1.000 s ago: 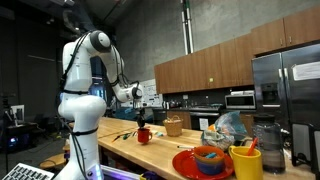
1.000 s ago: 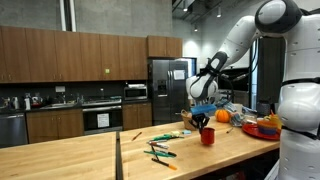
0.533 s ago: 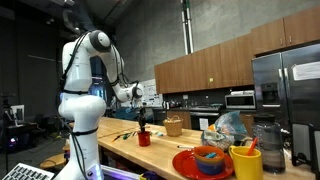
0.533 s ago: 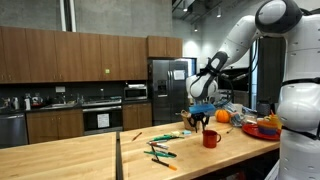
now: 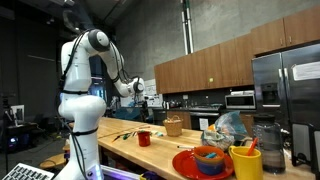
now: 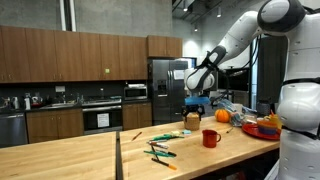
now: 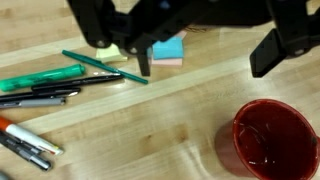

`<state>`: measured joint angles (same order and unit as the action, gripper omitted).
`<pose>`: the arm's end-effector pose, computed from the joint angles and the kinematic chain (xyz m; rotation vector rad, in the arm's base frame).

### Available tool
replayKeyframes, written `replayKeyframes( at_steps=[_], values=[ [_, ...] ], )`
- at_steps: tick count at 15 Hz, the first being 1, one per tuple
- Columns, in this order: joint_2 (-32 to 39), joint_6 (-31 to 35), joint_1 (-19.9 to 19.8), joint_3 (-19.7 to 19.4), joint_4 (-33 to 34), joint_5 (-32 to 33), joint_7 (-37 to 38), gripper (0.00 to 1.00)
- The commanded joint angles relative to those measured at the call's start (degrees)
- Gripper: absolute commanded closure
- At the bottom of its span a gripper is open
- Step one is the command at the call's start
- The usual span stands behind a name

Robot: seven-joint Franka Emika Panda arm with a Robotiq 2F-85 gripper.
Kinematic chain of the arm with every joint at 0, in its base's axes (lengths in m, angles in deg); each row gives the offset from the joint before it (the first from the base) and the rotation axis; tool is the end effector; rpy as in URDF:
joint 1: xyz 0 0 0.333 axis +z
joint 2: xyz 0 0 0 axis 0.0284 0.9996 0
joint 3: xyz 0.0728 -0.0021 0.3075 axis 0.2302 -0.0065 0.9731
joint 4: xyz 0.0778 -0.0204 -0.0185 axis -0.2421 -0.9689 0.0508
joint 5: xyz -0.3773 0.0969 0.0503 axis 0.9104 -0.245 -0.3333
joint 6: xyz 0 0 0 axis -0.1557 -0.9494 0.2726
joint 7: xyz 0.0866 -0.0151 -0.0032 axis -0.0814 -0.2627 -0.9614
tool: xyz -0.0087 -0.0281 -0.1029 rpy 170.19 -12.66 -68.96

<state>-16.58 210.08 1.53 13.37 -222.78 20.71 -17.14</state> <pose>0.4825 0.0038 0.3307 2.9119 -0.9921 0.1020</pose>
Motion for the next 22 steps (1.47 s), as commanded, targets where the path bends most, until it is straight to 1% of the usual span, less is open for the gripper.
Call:
replayKeyframes(
  at_steps=[1, 10, 11, 14, 17, 22],
  values=[
    [0.09, -0.16, -0.26, 0.28, 0.00, -0.07, -0.09, 0.00],
    [0.15, -0.16, -0.24, 0.33, -0.12, -0.07, -0.07, 0.00],
    [0.74, 1.91, -0.64, 0.03, 0.20, 1.17, 0.22, 0.00],
    [2.73, 6.49, -1.72, -1.20, 2.28, 3.28, -0.77, 0.00],
    [5.43, 9.40, -3.21, -3.00, 5.90, 7.15, 0.22, 0.00],
    [10.55, 11.93, -4.27, -6.52, 13.02, 7.45, -2.25, 0.00]
  ],
)
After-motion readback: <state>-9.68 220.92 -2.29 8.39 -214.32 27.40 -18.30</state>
